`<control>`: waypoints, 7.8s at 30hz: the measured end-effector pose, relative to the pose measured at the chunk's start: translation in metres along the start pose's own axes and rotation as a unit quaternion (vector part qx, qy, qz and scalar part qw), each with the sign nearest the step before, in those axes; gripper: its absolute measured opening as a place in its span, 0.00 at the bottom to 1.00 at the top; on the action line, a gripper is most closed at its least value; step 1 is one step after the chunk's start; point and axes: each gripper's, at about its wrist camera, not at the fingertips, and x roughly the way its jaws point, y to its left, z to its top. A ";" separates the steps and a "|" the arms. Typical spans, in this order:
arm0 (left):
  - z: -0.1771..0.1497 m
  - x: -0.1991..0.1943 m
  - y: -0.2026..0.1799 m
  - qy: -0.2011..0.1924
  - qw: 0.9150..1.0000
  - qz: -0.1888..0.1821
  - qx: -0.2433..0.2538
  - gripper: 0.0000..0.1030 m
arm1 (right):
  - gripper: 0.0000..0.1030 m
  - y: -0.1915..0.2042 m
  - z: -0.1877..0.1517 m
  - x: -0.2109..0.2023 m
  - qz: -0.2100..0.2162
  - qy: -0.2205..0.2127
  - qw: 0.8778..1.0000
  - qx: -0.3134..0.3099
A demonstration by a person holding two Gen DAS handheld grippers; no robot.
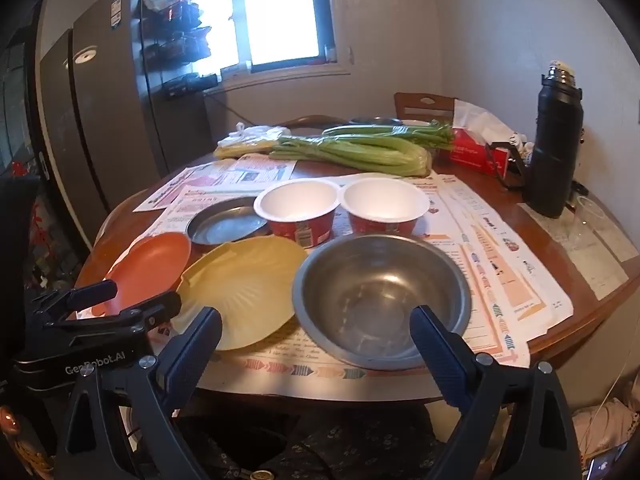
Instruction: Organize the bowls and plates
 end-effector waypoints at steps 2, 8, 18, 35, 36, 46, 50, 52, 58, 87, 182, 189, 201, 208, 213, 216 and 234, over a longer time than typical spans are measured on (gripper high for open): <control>-0.001 0.005 0.007 0.006 1.000 -0.018 -0.011 0.90 | 0.92 -0.002 0.000 -0.006 -0.005 -0.003 1.000 0.009; -0.006 0.004 0.002 0.001 1.000 -0.015 -0.013 0.90 | 0.92 -0.001 -0.002 0.007 0.007 0.022 1.000 0.006; -0.006 0.000 -0.001 -0.005 1.000 -0.010 -0.002 0.90 | 0.92 -0.001 -0.002 0.005 0.004 0.021 1.000 0.008; -0.007 -0.001 -0.003 -0.002 1.000 -0.013 0.002 0.90 | 0.92 0.000 -0.004 0.007 0.003 0.032 0.999 0.006; -0.007 0.000 -0.004 -0.002 1.000 -0.014 0.002 0.90 | 0.92 0.000 -0.004 0.007 0.003 0.031 0.999 0.006; -0.009 0.000 -0.005 -0.005 1.000 -0.013 0.006 0.90 | 0.92 0.001 -0.004 0.007 0.002 0.032 0.999 0.004; -0.009 0.000 -0.005 -0.005 1.000 -0.011 0.005 0.90 | 0.92 0.001 -0.005 0.008 0.004 0.034 0.999 0.005; -0.009 -0.001 -0.004 -0.006 1.000 -0.011 0.006 0.90 | 0.92 0.001 -0.005 0.008 0.004 0.034 0.999 0.004; -0.009 -0.002 -0.004 -0.007 1.000 -0.010 0.005 0.90 | 0.92 0.003 -0.006 0.008 0.006 0.032 0.999 -0.001; -0.007 0.002 0.108 -0.015 0.991 0.054 -0.118 0.90 | 0.88 0.094 0.047 0.043 0.120 0.044 0.986 -0.109; 0.080 0.127 0.190 0.057 0.988 0.047 -0.136 0.42 | 0.41 0.180 0.070 0.190 0.211 0.171 0.961 -0.052; 0.078 0.125 0.192 0.055 0.987 0.058 -0.136 0.43 | 0.41 0.182 0.067 0.188 0.203 0.173 0.962 -0.058; 0.084 0.080 0.192 0.009 0.988 0.059 -0.139 0.50 | 0.41 0.172 0.078 0.159 0.201 0.136 0.968 -0.062; 0.087 0.050 0.167 -0.014 0.990 0.045 -0.129 0.53 | 0.41 0.159 0.087 0.131 0.209 0.112 0.969 -0.063; 0.084 0.037 0.145 -0.016 0.992 0.031 -0.119 0.53 | 0.41 0.144 0.093 0.113 0.204 0.092 0.973 -0.064; 0.081 0.032 0.132 -0.015 0.994 0.019 -0.111 0.53 | 0.41 0.132 0.095 0.102 0.197 0.081 0.975 -0.068; 0.055 0.033 0.060 0.022 0.996 -0.032 -0.081 0.53 | 0.41 0.040 0.091 0.082 0.114 0.063 0.989 -0.069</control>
